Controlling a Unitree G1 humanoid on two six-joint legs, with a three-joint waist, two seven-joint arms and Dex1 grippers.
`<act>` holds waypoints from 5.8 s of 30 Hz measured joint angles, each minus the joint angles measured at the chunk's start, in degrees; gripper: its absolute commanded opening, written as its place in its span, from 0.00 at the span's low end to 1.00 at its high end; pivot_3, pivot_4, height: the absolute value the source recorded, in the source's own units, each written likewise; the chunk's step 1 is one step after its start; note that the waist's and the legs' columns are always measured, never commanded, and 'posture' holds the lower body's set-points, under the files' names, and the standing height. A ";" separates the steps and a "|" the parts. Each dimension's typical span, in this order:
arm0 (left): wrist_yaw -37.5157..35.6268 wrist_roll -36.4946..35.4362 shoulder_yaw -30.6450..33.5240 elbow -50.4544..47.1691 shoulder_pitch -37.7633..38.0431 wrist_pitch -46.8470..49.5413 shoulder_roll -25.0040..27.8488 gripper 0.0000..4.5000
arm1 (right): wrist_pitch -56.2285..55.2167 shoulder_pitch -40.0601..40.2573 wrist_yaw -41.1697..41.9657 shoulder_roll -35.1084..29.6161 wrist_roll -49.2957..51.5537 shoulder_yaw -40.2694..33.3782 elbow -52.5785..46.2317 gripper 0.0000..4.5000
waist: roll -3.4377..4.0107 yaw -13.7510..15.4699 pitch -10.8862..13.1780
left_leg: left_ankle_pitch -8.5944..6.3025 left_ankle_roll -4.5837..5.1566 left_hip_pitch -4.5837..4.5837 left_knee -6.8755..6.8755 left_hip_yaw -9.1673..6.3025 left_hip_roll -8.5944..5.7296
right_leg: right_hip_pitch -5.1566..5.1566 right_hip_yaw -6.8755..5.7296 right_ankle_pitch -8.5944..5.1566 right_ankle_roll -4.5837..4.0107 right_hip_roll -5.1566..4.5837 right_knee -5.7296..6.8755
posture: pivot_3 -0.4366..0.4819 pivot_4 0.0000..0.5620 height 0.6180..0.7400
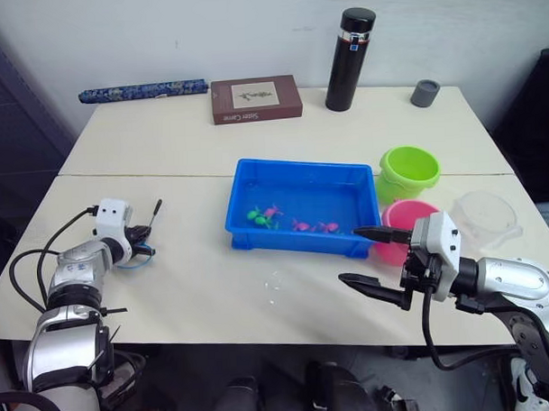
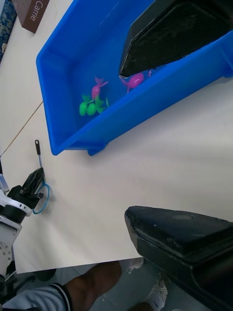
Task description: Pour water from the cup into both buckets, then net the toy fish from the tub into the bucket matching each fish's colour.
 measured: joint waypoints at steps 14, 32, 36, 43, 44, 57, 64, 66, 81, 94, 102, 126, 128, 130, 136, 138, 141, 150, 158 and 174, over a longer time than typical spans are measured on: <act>-15.63 -8.15 0.10 -43.17 11.04 11.90 7.59 0.01 | 2.59 -4.96 0.91 -2.27 0.91 0.38 0.97 1.00 | -0.18 -0.19 0.10 | -0.01 -0.01 -0.09 -0.01 -0.10 0.03 | 0.01 -0.02 0.00 0.00 -0.03 -0.08 | 0.48 0.27 0.99; -39.78 -10.16 -27.39 -65.37 2.71 13.67 1.58 0.01 | 20.24 -16.96 1.41 -4.84 1.74 9.43 5.60 1.00 | -0.13 -0.50 0.12 | 0.02 0.05 -0.10 -0.01 -0.11 0.05 | -0.03 -0.02 -0.02 -0.05 0.04 -0.18 | 0.48 0.27 0.99; -43.47 -8.30 -31.49 -62.82 1.05 9.53 -1.84 0.01 | 23.12 -18.47 0.10 -2.84 2.21 10.25 5.95 1.00 | -0.13 -0.22 0.12 | 0.03 0.04 -0.10 0.05 -0.12 0.03 | -0.02 -0.03 -0.03 -0.06 0.03 -0.18 | 0.48 0.27 0.99; -44.72 -7.21 -32.81 -58.94 -1.60 7.24 -4.99 0.01 | 24.44 -18.62 -1.96 -1.12 2.18 11.99 3.94 1.00 | -0.13 -0.15 0.12 | 0.04 0.07 -0.15 0.07 -0.14 0.02 | -0.03 -0.03 -0.02 -0.04 0.02 -0.18 | 0.48 0.27 0.99; -44.79 -7.13 -32.75 -58.91 -2.14 7.09 -5.14 0.01 | 24.71 -18.55 -2.18 -0.73 2.19 12.00 3.48 1.00 | -0.13 -0.17 0.12 | 0.04 0.07 -0.14 0.06 -0.14 0.02 | -0.03 -0.03 -0.02 -0.04 0.02 -0.18 | 0.48 0.27 0.99; -45.46 -5.92 -32.72 -56.82 -2.91 5.59 -5.82 0.01 | 24.99 -18.00 -2.59 -0.16 2.34 12.16 2.34 1.00 | -0.13 -0.17 0.12 | 0.04 0.08 -0.14 0.07 -0.14 0.02 | -0.03 -0.03 -0.02 -0.04 0.03 -0.18 | 0.48 0.27 0.99; -45.49 -5.87 -32.64 -56.43 -3.92 5.50 -5.96 0.00 | 24.96 -17.93 -2.59 -0.16 2.30 12.16 2.34 0.40 | -0.13 -0.17 0.12 | 0.05 0.08 -0.14 0.06 -0.14 0.02 | -0.03 -0.03 -0.02 -0.04 0.03 -0.18 | 0.48 0.27 0.99; -45.50 -5.87 -32.57 -56.42 -4.09 5.53 -5.96 0.00 | 24.96 -17.90 -2.58 -0.16 2.31 12.15 2.34 0.21 | -0.13 -0.17 0.12 | 0.05 0.08 -0.14 0.06 -0.14 0.02 | -0.03 -0.03 -0.02 -0.04 0.03 -0.18 | 0.48 0.27 0.99; -46.00 -5.82 -32.47 -56.22 -4.12 5.80 -5.96 0.00 | 24.88 -17.79 -1.95 -0.16 2.45 12.16 2.19 0.00 | -0.13 -0.17 0.12 | 0.05 0.08 -0.14 0.06 -0.15 0.02 | -0.03 -0.04 -0.02 -0.04 0.03 -0.17 | 0.48 0.27 0.99; -41.35 -10.57 -24.68 -57.27 -5.57 18.48 -7.01 0.87 | 23.92 -16.80 -1.18 -1.09 2.39 11.94 2.09 0.00 | -0.14 -0.17 0.13 | 0.05 0.09 -0.16 0.08 -0.17 0.02 | -0.03 -0.04 -0.02 -0.04 0.03 -0.11 | 0.48 0.27 0.99; -36.36 -20.24 -7.76 -60.31 -10.06 33.63 3.86 0.87 | 23.58 -15.42 -0.48 -2.97 2.40 10.97 2.07 0.00 | -0.13 -0.52 0.13 | 0.05 0.07 -0.14 0.01 -0.19 0.04 | -0.05 -0.06 -0.02 -0.04 0.05 -0.08 | 0.48 0.27 0.99; -26.54 -24.47 0.52 -75.41 12.14 36.19 11.63 0.49 | 9.95 -30.14 3.84 -7.18 -10.16 10.20 21.28 0.00 | -0.11 -0.36 0.15 | 0.04 0.07 -0.16 0.00 -0.17 0.00 | -0.05 -0.05 -0.02 -0.04 -0.02 -0.17 | 0.48 0.27 0.99; -26.33 -24.41 0.03 -75.42 13.30 35.67 11.62 0.49 | 8.38 -30.48 3.82 -7.18 -12.21 10.47 23.15 0.00 | -0.11 -0.37 0.15 | 0.04 0.07 -0.16 0.01 -0.17 0.00 | -0.05 -0.05 -0.02 -0.04 -0.02 -0.17 | 0.48 0.27 0.99; -26.26 -24.42 -0.21 -75.44 14.00 35.48 11.62 0.49 | 7.09 -30.51 3.93 -7.21 -13.56 10.71 24.15 0.00 | -0.11 -0.36 0.15 | 0.04 0.07 -0.16 0.01 -0.17 0.00 | -0.05 -0.05 -0.02 -0.04 -0.01 -0.18 | 0.48 0.27 0.99; -27.36 -26.47 -0.73 -78.18 15.34 37.31 12.60 0.98 | 1.25 -31.45 4.72 -8.89 -20.10 12.41 27.48 0.00 | -0.09 -0.40 0.16 | 0.04 0.06 -0.16 0.01 -0.17 0.00 | -0.05 -0.05 -0.02 -0.04 -0.02 -0.19 | 0.48 0.27 0.99; -27.26 -26.91 -0.73 -79.25 15.74 37.31 12.60 0.99 | -0.43 -31.85 4.89 -9.30 -22.12 12.66 27.87 0.00 | -0.09 -0.40 0.16 | 0.04 0.06 -0.15 0.00 -0.17 0.01 | -0.06 -0.05 -0.02 -0.05 -0.01 -0.20 | 0.48 0.27 0.99; -27.12 -27.69 -0.69 -80.11 16.28 36.44 12.61 0.99 | -2.53 -32.18 5.22 -9.37 -24.47 13.72 29.10 0.00 | -0.09 -0.41 0.16 | 0.04 0.06 -0.15 0.01 -0.16 0.00 | -0.06 -0.05 -0.02 -0.05 -0.01 -0.20 | 0.48 0.27 0.99; -30.06 -30.75 1.82 -81.67 19.00 34.65 16.03 0.99 | -9.26 -34.61 5.88 -10.33 -32.46 15.80 33.16 0.00 | -0.01 -0.52 0.20 | 0.04 0.05 -0.15 0.00 -0.16 0.00 | -0.07 -0.05 -0.04 -0.07 -0.01 -0.22 | 0.48 0.27 0.99; -30.68 -30.60 1.83 -81.07 19.33 32.63 16.38 0.99 | -13.22 -35.78 6.26 -10.33 -39.25 19.30 34.88 0.00 | 0.00 -0.51 0.21 | 0.04 0.05 -0.15 0.00 -0.15 0.00 | -0.07 -0.05 -0.04 -0.07 -0.01 -0.21 | 0.48 0.27 0.99; -28.52 -30.12 2.34 -79.95 22.15 30.72 16.47 0.99 | -16.54 -36.08 7.49 -8.98 -46.37 23.53 36.44 0.00 | 0.01 -0.53 0.21 | 0.04 0.05 -0.15 0.00 -0.15 0.00 | -0.07 -0.05 -0.04 -0.07 0.00 -0.21 | 0.48 0.27 0.99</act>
